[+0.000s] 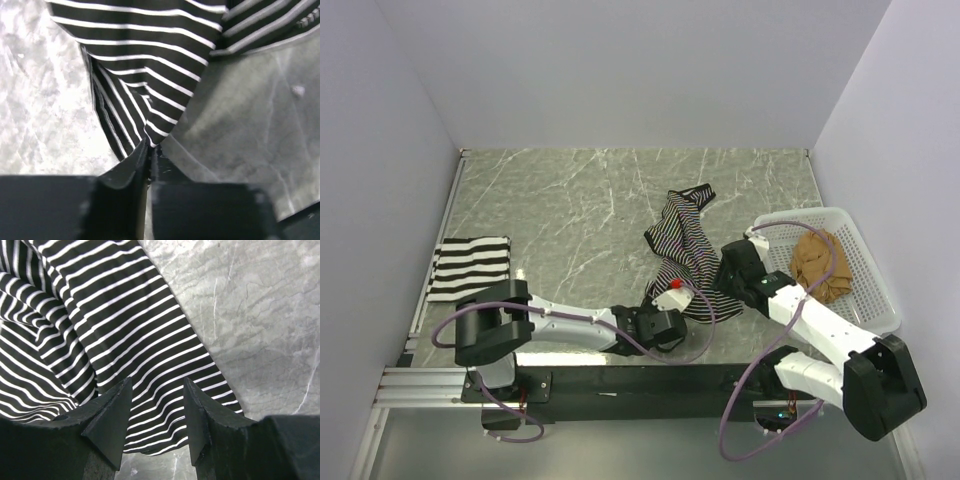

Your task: Fold and stack the tank tops

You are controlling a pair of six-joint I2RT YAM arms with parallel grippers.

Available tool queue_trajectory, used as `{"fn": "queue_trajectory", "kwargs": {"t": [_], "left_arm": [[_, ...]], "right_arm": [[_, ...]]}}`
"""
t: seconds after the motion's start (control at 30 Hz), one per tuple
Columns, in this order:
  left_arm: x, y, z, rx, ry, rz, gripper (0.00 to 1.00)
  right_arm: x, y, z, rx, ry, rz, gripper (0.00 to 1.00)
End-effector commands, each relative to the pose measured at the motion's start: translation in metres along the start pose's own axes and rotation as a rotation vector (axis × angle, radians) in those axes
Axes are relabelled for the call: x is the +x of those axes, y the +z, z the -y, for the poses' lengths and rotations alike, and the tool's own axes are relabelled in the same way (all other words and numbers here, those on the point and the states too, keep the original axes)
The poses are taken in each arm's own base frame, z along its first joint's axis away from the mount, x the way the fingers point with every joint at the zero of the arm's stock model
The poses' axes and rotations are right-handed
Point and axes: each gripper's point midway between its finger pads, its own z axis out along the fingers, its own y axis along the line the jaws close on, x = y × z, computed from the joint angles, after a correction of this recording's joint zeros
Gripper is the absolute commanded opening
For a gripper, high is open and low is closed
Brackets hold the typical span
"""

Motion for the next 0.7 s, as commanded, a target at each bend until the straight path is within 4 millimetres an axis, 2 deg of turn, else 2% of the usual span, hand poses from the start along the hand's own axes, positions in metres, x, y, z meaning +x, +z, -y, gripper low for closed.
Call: {"fn": "queue_trajectory", "kwargs": {"t": [0.0, 0.03, 0.07, 0.1, 0.13, 0.17, 0.2, 0.27, 0.3, 0.33, 0.37, 0.4, 0.43, 0.53, 0.67], "left_arm": [[-0.044, -0.008, -0.022, -0.058, -0.151, 0.094, 0.01], [-0.058, -0.016, -0.03, -0.047, -0.216, 0.116, 0.01], [-0.062, -0.018, -0.039, -0.05, -0.292, 0.112, 0.0], [-0.068, -0.015, -0.062, -0.081, -0.373, 0.111, 0.01], [-0.079, -0.024, -0.073, -0.054, -0.453, 0.128, 0.01], [-0.08, -0.025, -0.086, -0.056, -0.509, 0.128, 0.01], [-0.085, -0.022, -0.113, -0.089, -0.622, 0.139, 0.01], [-0.085, -0.033, -0.136, -0.049, -0.764, 0.163, 0.01], [-0.089, -0.032, -0.162, -0.067, -0.852, 0.201, 0.0], [-0.082, -0.038, -0.174, -0.057, -0.908, 0.225, 0.01], [-0.082, -0.041, -0.175, 0.0, -0.97, 0.226, 0.01], [-0.084, -0.041, -0.198, -0.009, -1.04, 0.272, 0.01], [-0.076, -0.043, -0.202, 0.001, -1.069, 0.278, 0.01], [-0.07, -0.043, -0.214, 0.015, -1.132, 0.281, 0.01], [-0.065, -0.043, -0.219, 0.021, -1.155, 0.281, 0.01]], "right_arm": [[-0.004, 0.005, 0.004, 0.025, 0.02, 0.018, 0.53], [-0.001, 0.006, 0.005, 0.031, 0.019, 0.01, 0.53], [0.001, 0.007, 0.003, 0.025, 0.025, -0.002, 0.53], [0.003, 0.007, 0.003, 0.023, 0.027, -0.011, 0.53], [0.005, 0.007, 0.003, 0.026, 0.035, -0.019, 0.53], [0.006, 0.007, 0.002, 0.023, 0.039, -0.026, 0.53], [0.008, 0.007, 0.001, 0.017, 0.042, -0.037, 0.53], [0.013, 0.007, -0.001, 0.008, 0.044, -0.059, 0.52], [0.015, 0.006, -0.001, 0.012, 0.04, -0.064, 0.52], [0.016, 0.004, -0.003, 0.008, 0.037, -0.067, 0.52], [0.016, 0.003, -0.004, 0.007, 0.034, -0.069, 0.52], [0.019, 0.002, -0.006, -0.001, 0.032, -0.081, 0.52], [0.019, 0.0, -0.007, -0.006, 0.035, -0.081, 0.52], [0.031, -0.004, -0.01, -0.01, 0.024, -0.103, 0.52], [0.057, -0.01, -0.014, -0.04, 0.014, -0.157, 0.5]]}}
